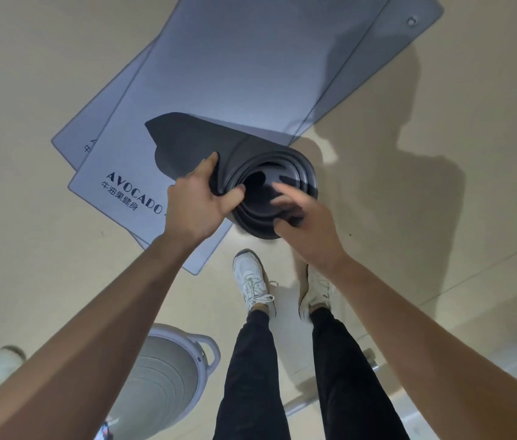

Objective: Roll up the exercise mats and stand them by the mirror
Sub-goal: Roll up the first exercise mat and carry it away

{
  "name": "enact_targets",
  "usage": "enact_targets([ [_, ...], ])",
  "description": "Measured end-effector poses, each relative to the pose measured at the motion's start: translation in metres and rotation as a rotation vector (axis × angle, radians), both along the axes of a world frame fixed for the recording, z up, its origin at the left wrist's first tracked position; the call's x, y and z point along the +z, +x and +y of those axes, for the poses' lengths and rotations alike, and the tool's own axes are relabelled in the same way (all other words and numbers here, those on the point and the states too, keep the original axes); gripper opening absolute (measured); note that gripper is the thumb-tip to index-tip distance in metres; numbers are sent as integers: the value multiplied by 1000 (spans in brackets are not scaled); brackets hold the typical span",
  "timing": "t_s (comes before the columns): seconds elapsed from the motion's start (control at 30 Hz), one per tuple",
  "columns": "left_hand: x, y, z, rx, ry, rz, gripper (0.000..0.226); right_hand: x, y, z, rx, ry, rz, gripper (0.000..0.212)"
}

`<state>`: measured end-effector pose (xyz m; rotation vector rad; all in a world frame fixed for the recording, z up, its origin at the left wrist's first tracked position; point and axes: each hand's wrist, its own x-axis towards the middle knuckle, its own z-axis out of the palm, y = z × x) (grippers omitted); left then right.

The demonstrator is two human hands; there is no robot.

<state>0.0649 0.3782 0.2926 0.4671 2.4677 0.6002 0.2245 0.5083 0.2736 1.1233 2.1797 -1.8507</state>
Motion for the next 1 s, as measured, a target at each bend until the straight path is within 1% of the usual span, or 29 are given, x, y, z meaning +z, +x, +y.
enact_targets([
  [0.07,4,-9,-8,26,13,-37,84,-5,2,-1,-28,300,8,54],
  [0.1,7,-13,-11,42,14,-56,85,-9,2,0,-57,415,-12,56],
  [0.13,8,-17,-16,58,19,-72,84,-13,1,2,-103,453,-43,63],
  [0.17,11,-21,-20,77,26,-89,83,-15,-3,5,-150,403,-91,73],
  [0.2,13,-24,-24,103,36,-105,81,-19,-7,7,-189,275,-139,84],
  [0.23,17,-27,-28,132,45,-119,80,-18,-13,10,-198,106,-175,93],
  [0.27,20,-31,-32,160,54,-130,79,-17,-20,11,-187,-75,-179,95],
  [0.3,23,-33,-35,180,56,-139,80,-14,-27,9,-179,-250,-164,89],
  [0.33,27,-36,-37,196,59,-150,80,-11,-35,5,-185,-395,-146,74],
  [0.37,31,-37,-37,202,64,-163,79,-6,-44,1,-205,-492,-130,57],
  [0.4,34,-37,-36,201,64,-169,76,1,-51,-5,-230,-537,-111,48],
  [0.5,52,-40,-36,147,48,-163,59,29,-61,-24,-285,-557,-57,47],
  [0.57,64,-42,-36,94,58,-190,52,51,-55,-32,-312,-560,-38,44],
  [0.67,83,-43,-33,-2,78,-236,47,89,-36,-33,-330,-504,-26,43],
  [0.73,95,-34,-30,-29,137,-298,41,113,-16,-32,-381,-473,-3,54],
  [0.8,101,-21,-25,21,217,-429,24,129,9,-25,-429,-443,12,66],
  [0.83,99,-14,-22,46,232,-484,17,132,21,-20,-425,-415,1,68],
  [0.87,92,-7,-17,73,226,-528,14,131,30,-15,-406,-379,-25,69],
  [0.93,76,8,-4,62,171,-592,16,117,46,-4,-357,-275,-115,68],
  [1.0,63,26,17,29,161,-698,23,102,56,10,-384,-133,-225,73],
])
